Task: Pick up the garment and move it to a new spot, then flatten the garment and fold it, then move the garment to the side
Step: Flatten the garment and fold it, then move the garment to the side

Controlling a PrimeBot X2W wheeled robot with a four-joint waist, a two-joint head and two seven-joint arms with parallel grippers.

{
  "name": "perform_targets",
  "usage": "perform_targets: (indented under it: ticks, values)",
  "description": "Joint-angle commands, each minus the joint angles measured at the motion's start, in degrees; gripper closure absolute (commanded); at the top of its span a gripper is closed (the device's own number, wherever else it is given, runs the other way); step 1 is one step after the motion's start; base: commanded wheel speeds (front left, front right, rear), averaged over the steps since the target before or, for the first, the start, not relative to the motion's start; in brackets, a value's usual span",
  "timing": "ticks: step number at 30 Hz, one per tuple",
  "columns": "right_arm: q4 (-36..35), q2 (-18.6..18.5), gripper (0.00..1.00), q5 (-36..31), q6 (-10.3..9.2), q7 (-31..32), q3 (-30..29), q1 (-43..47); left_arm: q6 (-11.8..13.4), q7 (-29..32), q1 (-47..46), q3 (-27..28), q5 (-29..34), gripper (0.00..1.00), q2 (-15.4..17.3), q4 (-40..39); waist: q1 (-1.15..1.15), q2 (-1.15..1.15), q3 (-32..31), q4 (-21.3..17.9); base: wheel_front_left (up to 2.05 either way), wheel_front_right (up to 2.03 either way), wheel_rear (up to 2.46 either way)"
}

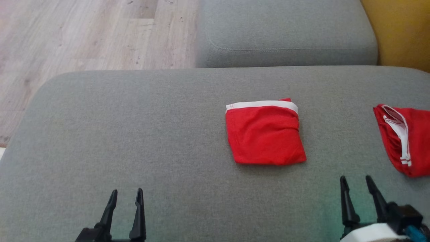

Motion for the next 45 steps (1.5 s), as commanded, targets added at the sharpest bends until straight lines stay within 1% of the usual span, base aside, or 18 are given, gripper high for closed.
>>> perform_targets:
  ticks: [1, 11, 20, 22, 24, 26, 28, 30, 34, 37, 40, 45]
  values:
    - [-1.8, -0.3, 0.0, -0.6, 0.4, -0.6, 1.0, -1.2, -0.3, -0.5, -2.8, 2.2, 0.5, 0.0, -0.1, -1.2, 0.0, 0.0, 0.1, -0.3, 0.0, 0.0, 0.0]
    - [-0.6, 0.6, 0.0, -0.6, 0.4, -0.6, 0.9, -1.5, -0.6, -0.5, -4.4, 3.5, 1.9, 0.0, -0.1, 3.0, 0.0, 0.0, 0.6, -1.0, 0.0, 0.0, 0.0]
    - [0.4, 0.7, 0.0, -0.6, 0.4, -0.6, 1.0, -1.6, -0.8, -0.5, -5.3, 3.7, 1.8, 0.0, -0.1, 3.9, 0.0, 0.0, 0.9, -0.6, 0.0, 0.0, 0.0]
    - [1.3, 0.8, 0.0, 0.8, 0.4, -0.6, 0.9, -1.9, -0.8, -0.5, -5.4, 3.7, 1.7, 0.0, -0.1, 3.9, 0.0, 0.0, 1.0, -0.5, 0.0, 0.0, 0.0]
    - [2.6, 0.6, 0.0, 2.8, 0.4, -0.6, 2.1, -3.0, -0.8, -0.5, -5.6, 3.6, 1.6, 0.0, -0.1, 3.8, 0.0, 0.0, 1.4, -0.2, 0.0, 0.0, 0.0]
    - [3.1, -0.8, 0.0, 5.3, 0.4, -0.1, 3.4, -5.4, -0.7, -0.5, -5.8, 3.4, 1.4, 0.0, -0.1, 3.5, 0.0, 0.0, 1.9, -0.1, 0.0, 0.0, 0.0]
    - [3.0, -2.4, 0.0, 9.0, 0.4, 2.6, 4.9, -8.4, -0.6, -0.5, -6.1, 2.9, 1.1, 0.0, -0.1, 3.1, 0.0, 0.0, 2.5, 0.2, 0.0, 0.0, 0.0]
    - [2.3, -4.1, 0.0, 13.9, 0.4, 6.7, 5.7, -11.9, -0.4, -0.5, -6.4, 2.1, 0.6, 0.0, -0.1, 2.6, 0.0, 0.0, 3.8, 0.7, 0.0, 0.0, 0.0]
    - [1.7, -6.9, 0.0, 23.9, 0.4, 18.0, 6.3, -19.1, 0.1, -0.5, -7.6, -0.2, -0.7, 0.0, -0.1, 1.8, 0.0, 0.0, 6.6, 2.4, 0.0, 0.0, 0.0]
    - [3.6, -8.5, 0.0, 29.4, 0.4, 27.7, 6.6, -23.4, 0.5, -0.5, -8.4, -2.3, -1.6, 0.0, -0.1, 1.7, 0.0, 0.0, 8.3, 4.2, 0.0, 0.0, 0.0]
    - [6.5, -9.1, 0.0, 32.3, 0.4, 33.9, 6.1, -26.8, 1.0, -0.5, -8.9, -4.1, -2.5, 0.0, -0.1, 1.9, 0.0, 0.0, 9.6, 6.2, 0.0, 0.0, 0.0]
    - [13.5, -9.1, 0.0, 32.5, 0.4, 37.7, 4.4, -31.1, 1.9, -0.5, -9.7, -6.3, -3.5, 0.0, -0.1, 1.7, 0.0, 0.0, 11.4, 9.4, 0.0, 0.0, 0.0]
